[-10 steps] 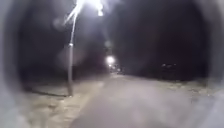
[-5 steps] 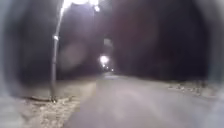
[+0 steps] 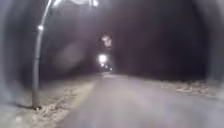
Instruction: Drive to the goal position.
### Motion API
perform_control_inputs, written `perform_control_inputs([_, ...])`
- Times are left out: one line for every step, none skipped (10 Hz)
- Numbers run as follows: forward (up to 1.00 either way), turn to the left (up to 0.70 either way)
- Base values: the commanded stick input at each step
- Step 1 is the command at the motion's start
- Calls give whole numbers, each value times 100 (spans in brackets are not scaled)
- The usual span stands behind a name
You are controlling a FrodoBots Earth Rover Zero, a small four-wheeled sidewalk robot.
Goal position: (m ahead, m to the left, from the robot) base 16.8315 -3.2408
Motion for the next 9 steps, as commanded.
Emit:
perform_control_inputs([100, 0])
perform_control_inputs([100, 0])
perform_control_inputs([100, 0])
perform_control_inputs([100, 0])
perform_control_inputs([100, 0])
perform_control_inputs([100, 0])
perform_control_inputs([100, 0])
perform_control_inputs([100, 9])
perform_control_inputs([100, 31])
